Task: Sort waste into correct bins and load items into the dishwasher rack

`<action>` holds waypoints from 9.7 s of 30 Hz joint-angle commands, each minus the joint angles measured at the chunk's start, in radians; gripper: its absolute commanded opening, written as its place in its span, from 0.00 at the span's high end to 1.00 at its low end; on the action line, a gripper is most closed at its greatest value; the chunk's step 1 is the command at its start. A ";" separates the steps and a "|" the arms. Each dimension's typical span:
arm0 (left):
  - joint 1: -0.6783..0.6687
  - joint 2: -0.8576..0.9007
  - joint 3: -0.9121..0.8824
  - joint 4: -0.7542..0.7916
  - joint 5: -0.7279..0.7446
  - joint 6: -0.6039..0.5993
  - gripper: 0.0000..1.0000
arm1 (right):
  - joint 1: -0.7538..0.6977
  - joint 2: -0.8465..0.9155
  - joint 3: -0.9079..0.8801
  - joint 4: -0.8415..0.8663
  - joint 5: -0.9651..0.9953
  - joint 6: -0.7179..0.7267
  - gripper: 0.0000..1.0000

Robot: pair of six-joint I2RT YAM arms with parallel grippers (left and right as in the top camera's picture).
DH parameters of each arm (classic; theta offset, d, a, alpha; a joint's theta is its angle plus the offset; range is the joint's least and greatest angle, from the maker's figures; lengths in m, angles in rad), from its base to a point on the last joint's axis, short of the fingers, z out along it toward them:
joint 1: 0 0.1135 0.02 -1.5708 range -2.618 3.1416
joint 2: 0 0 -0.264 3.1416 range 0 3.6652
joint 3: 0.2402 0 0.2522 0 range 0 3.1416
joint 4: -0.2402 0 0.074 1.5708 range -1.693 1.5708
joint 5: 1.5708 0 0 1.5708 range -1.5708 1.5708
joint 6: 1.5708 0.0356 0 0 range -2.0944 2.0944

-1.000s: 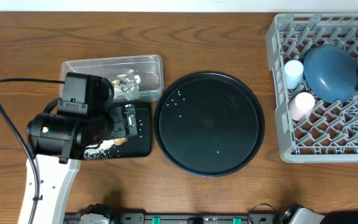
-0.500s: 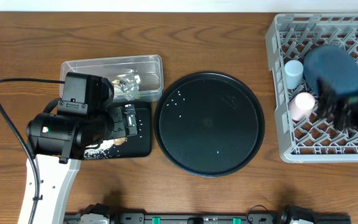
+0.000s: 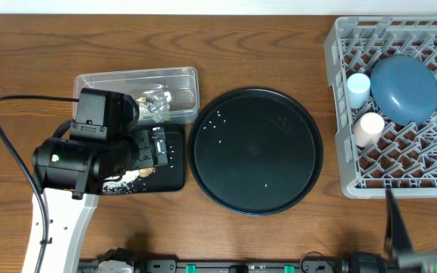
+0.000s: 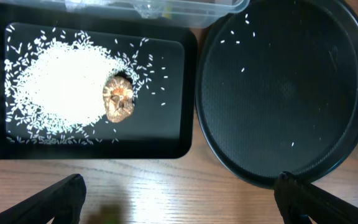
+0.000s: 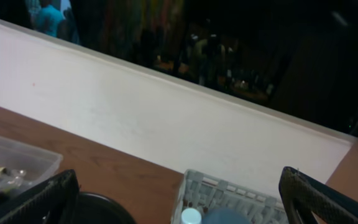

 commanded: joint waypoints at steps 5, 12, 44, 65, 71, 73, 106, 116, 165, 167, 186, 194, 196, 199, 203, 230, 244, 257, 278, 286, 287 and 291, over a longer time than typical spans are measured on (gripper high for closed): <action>-0.002 0.000 0.005 -0.003 -0.012 0.002 0.02 | 0.011 -0.140 -0.007 -0.138 -0.080 0.009 0.01; -0.002 0.000 0.005 -0.003 -0.012 0.002 0.02 | 0.059 -0.272 -0.108 -0.133 -0.105 0.008 0.01; -0.002 0.000 0.005 -0.004 -0.012 0.002 0.02 | 0.100 -0.428 -1.133 1.069 0.105 0.238 0.01; -0.002 0.000 0.005 -0.004 -0.012 0.002 0.02 | 0.105 -0.429 -1.418 1.216 0.345 0.412 0.01; -0.002 0.000 0.005 -0.004 -0.012 0.002 0.02 | 0.119 -0.429 -1.418 1.036 0.340 0.412 0.01; -0.002 0.000 0.005 -0.003 -0.012 0.002 0.02 | 0.126 -0.429 -1.418 0.974 0.344 0.411 0.01; -0.002 0.000 0.005 -0.003 -0.012 0.002 0.02 | 0.127 -0.429 -1.417 0.855 0.382 0.370 0.01; -0.002 0.000 0.005 -0.004 -0.012 0.002 0.02 | 0.127 -0.429 -1.417 0.855 0.382 0.370 0.01; -0.001 -1.154 -0.552 0.325 -0.079 0.024 0.02 | 0.127 -0.429 -1.417 0.855 0.381 0.370 0.01; -0.001 -1.154 -0.621 0.444 -0.079 0.023 0.02 | 0.127 -0.429 -1.417 0.855 0.382 0.370 0.01; 0.145 -1.154 -1.181 1.349 -0.079 -0.055 0.02 | 0.127 -0.429 -1.417 0.855 0.382 0.370 0.01; 0.248 -1.154 -1.193 1.324 -0.079 -0.054 0.02 | 0.127 -0.429 -1.417 0.855 0.381 0.370 0.01; 0.257 -1.154 -1.193 1.288 -0.079 -0.054 0.02 | 0.127 -0.429 -1.417 0.855 0.382 0.370 0.01; 0.257 -1.154 -1.205 1.231 -0.079 -0.054 0.02 | 0.127 -0.428 -1.417 0.855 0.382 0.370 0.01; 0.257 -1.154 -1.261 1.216 -0.057 -0.054 0.02 | 0.127 -0.428 -1.417 0.855 0.382 0.370 0.01; 0.175 -1.154 -1.303 1.157 -0.027 0.253 0.02 | 0.127 -0.428 -1.417 0.855 0.381 0.370 0.01; 0.175 -1.152 -1.303 1.157 -0.027 0.253 0.02 | 0.127 -0.428 -1.417 0.855 0.382 0.370 0.01; 0.175 -1.152 -1.303 1.157 -0.027 0.253 0.02 | 0.127 -0.428 -1.417 0.855 0.381 0.370 0.01; 0.175 -1.152 -1.303 1.157 -0.027 0.253 0.02 | 0.127 -0.428 -1.417 0.855 0.381 0.370 0.01; 0.175 -1.152 -1.303 1.157 -0.027 0.253 0.02 | 0.127 -0.428 -1.417 0.855 0.381 0.370 0.01; 0.175 -1.152 -1.303 1.157 -0.027 0.253 0.02 | 0.127 -0.428 -1.417 0.855 0.382 0.370 0.01; 0.175 -1.152 -1.303 1.157 -0.027 0.253 0.02 | 0.127 -0.428 -1.417 0.855 0.382 0.370 0.01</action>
